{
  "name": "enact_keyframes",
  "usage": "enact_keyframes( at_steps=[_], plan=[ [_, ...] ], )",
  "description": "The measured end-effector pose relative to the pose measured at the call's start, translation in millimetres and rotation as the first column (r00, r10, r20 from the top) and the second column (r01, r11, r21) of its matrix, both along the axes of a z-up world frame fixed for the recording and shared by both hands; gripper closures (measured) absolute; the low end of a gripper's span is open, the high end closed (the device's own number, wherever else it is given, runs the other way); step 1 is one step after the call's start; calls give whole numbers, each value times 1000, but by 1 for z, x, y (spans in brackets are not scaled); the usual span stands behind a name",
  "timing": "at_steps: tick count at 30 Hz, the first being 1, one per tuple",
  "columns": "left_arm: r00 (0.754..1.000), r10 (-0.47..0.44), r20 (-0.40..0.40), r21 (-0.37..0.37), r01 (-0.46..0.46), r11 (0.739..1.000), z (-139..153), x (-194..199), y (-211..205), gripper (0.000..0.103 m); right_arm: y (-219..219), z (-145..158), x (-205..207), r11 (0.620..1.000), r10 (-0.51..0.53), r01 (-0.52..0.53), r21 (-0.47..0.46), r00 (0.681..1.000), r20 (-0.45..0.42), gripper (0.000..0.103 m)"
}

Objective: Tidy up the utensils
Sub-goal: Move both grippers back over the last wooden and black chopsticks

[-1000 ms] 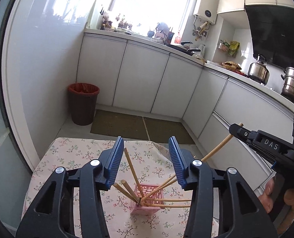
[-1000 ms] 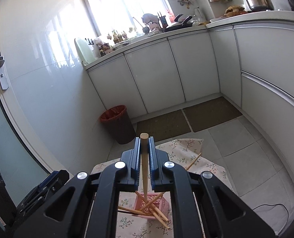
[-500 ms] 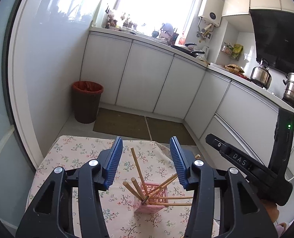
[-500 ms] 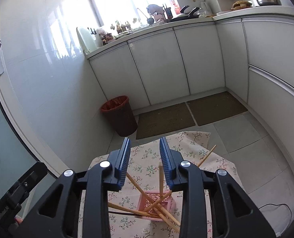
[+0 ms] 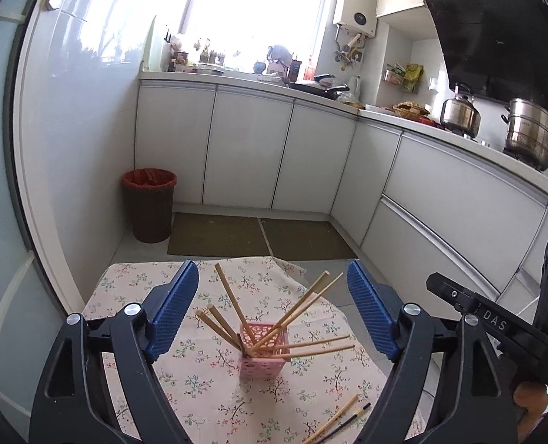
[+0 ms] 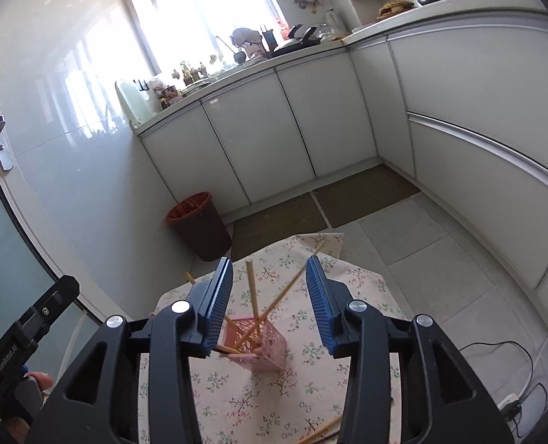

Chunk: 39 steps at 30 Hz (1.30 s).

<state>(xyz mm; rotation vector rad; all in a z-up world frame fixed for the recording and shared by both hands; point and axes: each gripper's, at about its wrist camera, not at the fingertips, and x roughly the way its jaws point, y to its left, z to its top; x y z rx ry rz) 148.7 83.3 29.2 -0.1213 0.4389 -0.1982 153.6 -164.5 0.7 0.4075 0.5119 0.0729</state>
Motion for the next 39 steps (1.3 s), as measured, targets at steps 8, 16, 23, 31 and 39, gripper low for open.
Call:
enact_keyframes(
  at_steps=[8, 16, 23, 31, 39],
  plan=[
    [989, -65, -134, 79, 76, 994, -49, -14, -34, 10, -36, -50, -42, 997, -74, 77, 31, 992, -104, 25],
    [963, -138, -231, 161, 178, 971, -89, -18, -70, 8, -44, -73, -64, 988, -135, 122, -95, 980, -147, 10],
    [908, -180, -378, 201, 271, 941, -129, -4, -93, 7, -82, -108, -84, 941, -329, 294, -166, 909, -256, 8],
    [801, -170, -573, 275, 384, 881, -217, 29, -151, 8, -110, -161, -97, 936, -314, 352, -12, 818, -482, 8],
    [759, -175, -627, 270, 422, 865, -260, 67, -195, 37, -108, -173, -91, 941, -299, 337, -34, 779, -552, 8]
  ],
)
